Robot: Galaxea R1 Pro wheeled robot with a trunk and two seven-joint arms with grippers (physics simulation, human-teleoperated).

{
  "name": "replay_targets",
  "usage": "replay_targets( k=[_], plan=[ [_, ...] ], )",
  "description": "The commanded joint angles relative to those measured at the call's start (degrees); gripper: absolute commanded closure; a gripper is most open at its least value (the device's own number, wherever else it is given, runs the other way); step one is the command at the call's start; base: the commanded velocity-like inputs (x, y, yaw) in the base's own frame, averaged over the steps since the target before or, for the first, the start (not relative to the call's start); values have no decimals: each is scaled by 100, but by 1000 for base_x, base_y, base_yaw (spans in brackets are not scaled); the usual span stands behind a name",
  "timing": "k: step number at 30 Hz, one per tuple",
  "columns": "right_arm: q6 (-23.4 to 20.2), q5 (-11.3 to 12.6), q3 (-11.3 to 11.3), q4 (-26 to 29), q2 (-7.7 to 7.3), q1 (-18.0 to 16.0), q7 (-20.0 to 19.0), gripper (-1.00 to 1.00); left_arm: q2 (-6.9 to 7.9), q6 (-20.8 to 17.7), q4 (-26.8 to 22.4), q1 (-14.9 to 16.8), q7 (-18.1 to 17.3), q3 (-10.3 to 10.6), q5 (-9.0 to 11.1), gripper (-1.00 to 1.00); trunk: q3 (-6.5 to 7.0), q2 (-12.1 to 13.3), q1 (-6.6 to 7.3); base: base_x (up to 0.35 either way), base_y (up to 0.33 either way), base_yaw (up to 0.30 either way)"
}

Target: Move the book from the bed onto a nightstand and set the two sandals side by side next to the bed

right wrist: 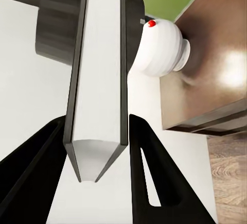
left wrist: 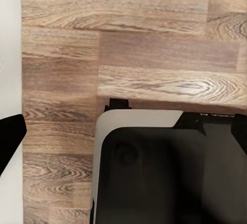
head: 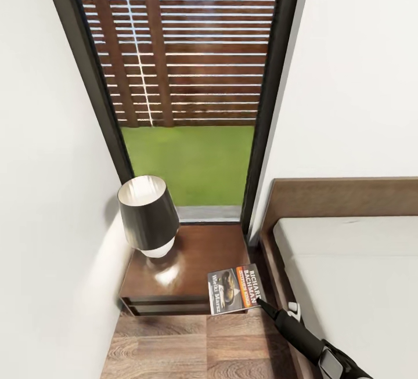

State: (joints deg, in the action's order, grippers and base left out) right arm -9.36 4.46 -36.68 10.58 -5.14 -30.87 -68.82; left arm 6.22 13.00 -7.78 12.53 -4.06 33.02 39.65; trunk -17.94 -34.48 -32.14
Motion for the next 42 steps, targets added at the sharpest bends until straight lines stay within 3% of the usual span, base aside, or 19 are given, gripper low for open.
replay_targets(
  k=[1, 28, 42],
  plan=[
    [-59, 48, 12, -2, -1, -4, -12, 100, 2, 18, 4, 4, -25, 38, 61, -100, -7, -7, -2, 47, 0, 0],
    [-104, 30, 44, 40, -32, -6, 21, 100, 4, 17, -5, 4, -25, 50, 60, -100, -7, -7, -2, 164, 0, 0],
    [-123, 14, 68, 58, -6, -7, 549, 100, 4, 25, -13, 4, -25, 53, 60, -100, -7, -7, -2, 98, 32, 0]
  ],
)
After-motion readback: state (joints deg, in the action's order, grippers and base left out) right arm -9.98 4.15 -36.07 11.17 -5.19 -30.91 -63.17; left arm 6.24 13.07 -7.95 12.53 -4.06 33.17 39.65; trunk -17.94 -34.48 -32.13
